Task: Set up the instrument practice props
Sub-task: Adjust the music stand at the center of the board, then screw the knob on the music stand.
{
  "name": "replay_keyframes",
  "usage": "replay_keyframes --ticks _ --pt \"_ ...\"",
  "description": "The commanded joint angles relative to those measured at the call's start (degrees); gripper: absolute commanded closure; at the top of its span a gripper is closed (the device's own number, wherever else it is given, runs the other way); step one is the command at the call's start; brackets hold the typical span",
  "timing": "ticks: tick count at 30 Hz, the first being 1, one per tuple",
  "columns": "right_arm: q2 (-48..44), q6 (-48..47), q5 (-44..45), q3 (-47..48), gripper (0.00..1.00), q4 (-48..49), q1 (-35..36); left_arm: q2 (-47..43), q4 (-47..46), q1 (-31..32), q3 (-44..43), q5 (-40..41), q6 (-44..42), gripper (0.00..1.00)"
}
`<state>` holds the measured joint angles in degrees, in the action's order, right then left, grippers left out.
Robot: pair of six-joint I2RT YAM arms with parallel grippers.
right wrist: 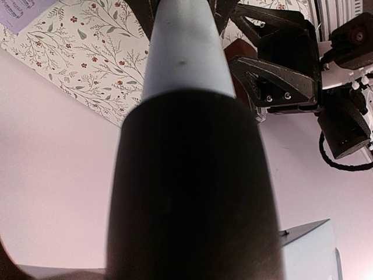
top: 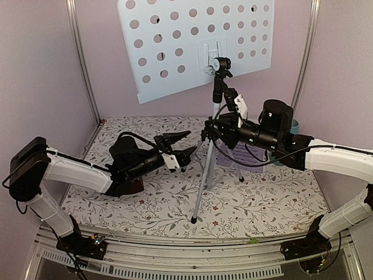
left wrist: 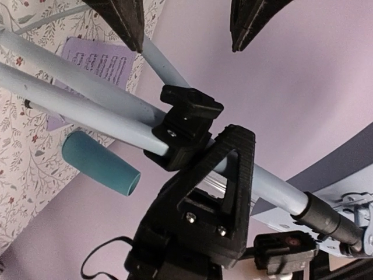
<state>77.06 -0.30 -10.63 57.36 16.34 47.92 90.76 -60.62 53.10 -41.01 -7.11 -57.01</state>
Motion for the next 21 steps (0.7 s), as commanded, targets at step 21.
replay_keyframes --ticks 21 --pt "0.37 3.99 -5.71 0.20 1.00 -4.45 0.82 5.43 -0.05 2.02 -7.50 4.44 -26.94 0.50"
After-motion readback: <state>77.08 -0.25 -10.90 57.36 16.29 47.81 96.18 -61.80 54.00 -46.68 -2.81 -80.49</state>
